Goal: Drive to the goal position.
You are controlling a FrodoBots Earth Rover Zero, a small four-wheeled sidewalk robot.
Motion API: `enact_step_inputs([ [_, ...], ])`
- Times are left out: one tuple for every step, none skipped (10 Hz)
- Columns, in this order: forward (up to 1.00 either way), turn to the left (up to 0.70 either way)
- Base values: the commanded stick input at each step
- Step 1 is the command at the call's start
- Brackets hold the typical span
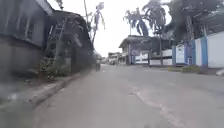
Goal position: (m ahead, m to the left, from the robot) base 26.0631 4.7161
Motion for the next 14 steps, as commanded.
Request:
enact_step_inputs([
  [1.0,0.0],
  [1.0,0.0],
  [1.0,0.0],
  [1.0,0.0],
  [1.0,0.0],
  [1.0,0.0],
  [1.0,0.0],
  [1.0,0.0],
  [1.0,0.0],
  [1.0,-0.03],
  [1.0,-0.31],
  [1.0,-0.4],
  [1.0,-0.4],
  [1.0,-0.4],
])
